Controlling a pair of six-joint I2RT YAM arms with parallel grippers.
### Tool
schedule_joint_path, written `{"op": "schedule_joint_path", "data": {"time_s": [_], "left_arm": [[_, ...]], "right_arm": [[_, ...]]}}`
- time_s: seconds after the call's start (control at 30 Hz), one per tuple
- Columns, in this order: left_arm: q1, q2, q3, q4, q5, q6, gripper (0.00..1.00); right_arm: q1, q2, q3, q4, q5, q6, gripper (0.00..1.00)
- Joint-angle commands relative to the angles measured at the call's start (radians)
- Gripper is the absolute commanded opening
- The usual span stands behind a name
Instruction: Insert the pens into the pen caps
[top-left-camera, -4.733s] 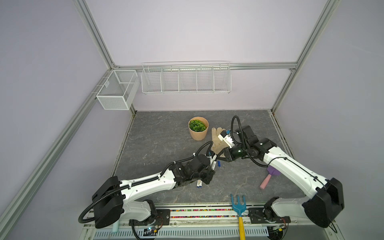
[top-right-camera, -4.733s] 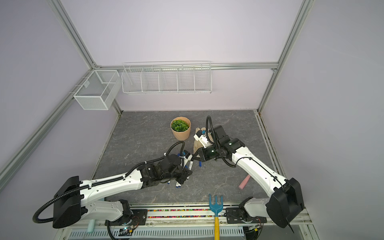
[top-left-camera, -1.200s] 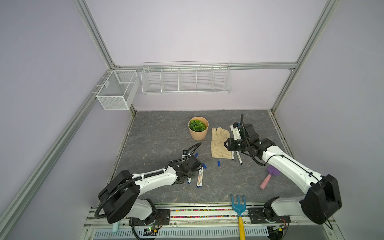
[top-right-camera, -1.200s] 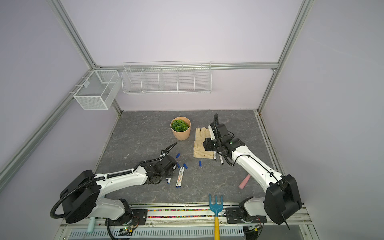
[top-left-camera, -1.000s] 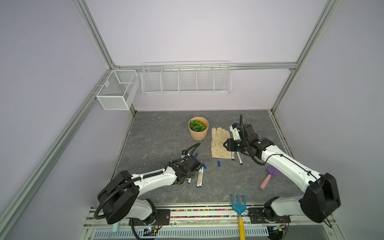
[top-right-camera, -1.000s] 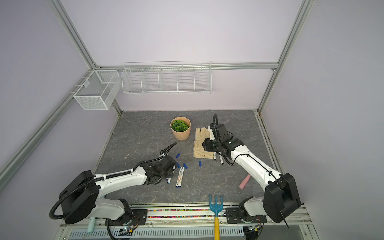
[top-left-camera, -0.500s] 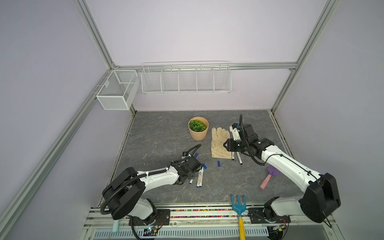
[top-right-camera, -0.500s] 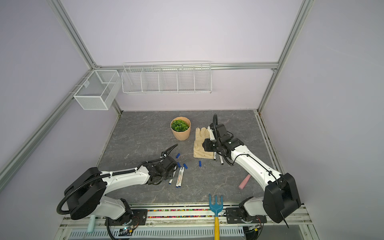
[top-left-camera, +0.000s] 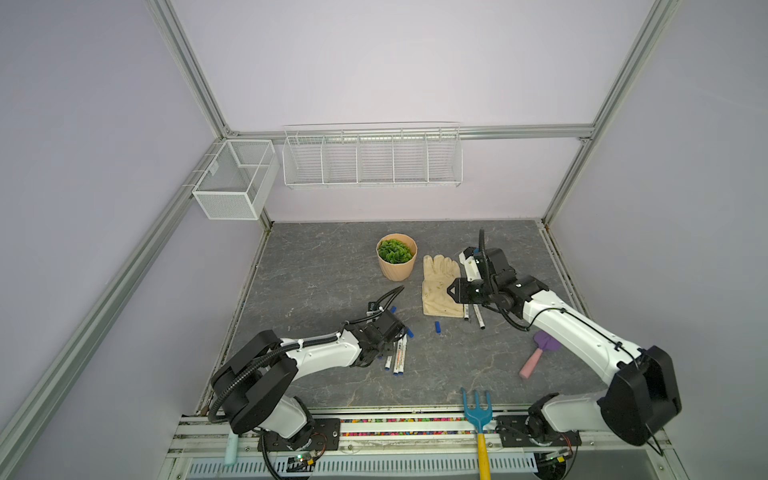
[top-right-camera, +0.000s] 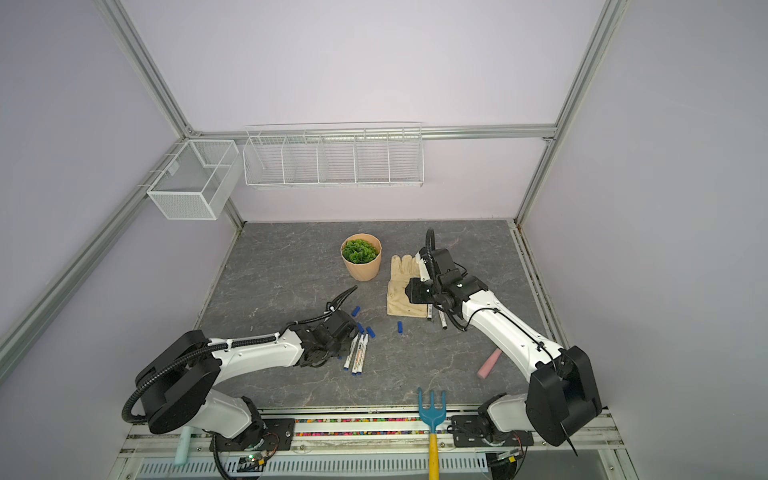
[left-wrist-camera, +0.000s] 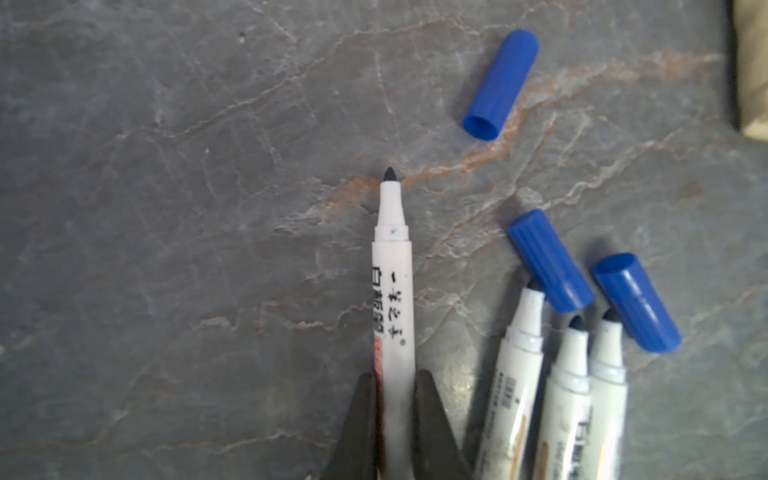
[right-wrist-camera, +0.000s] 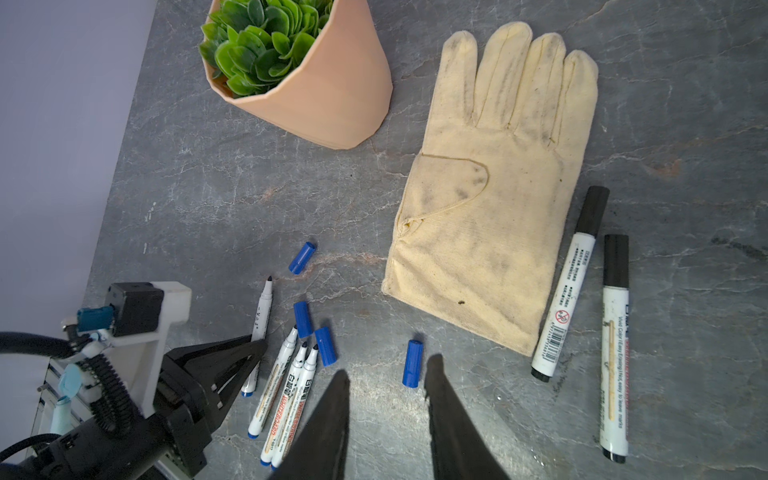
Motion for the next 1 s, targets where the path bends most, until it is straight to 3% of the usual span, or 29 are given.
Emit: {"op": "schedule_joint_path", "data": {"time_s": [0.0,0.17,0.33,0.53,0.7,0.97], "left_arm": [[0.003,-0.009,-0.01,-0.054,0.006,-0.032,0.01],[0.002,-0.194,-0.045,0.009,-0.008,-0.004,0.0],[0.001,-0.409,-0.169,0.273,0.094,0.089,0.0],[-0.053,-0.496,-0.193,0.401,0.076,0.112,0.0],[-0.112,-0.466,-0.141,0.432,0.054,0.156,0.0],[-0.125,-0.434,-0.124,0.445,0.06,0.156,0.0]], "right_arm": [[0.007,-0.03,-0.012,-0.009,-0.022,0.005,0.35],[0.049,-0.033,-0.032,0.034,-0.106,-0.014,0.36],[0.131,0.008,0.006,0.079,-0.246,-0.076,0.39],[0.244,0.087,0.114,0.037,-0.367,-0.19,0.42],[0.275,0.172,0.206,-0.055,-0.35,-0.225,0.42],[0.27,0.192,0.215,-0.077,-0.235,-0.196,0.41]]}}
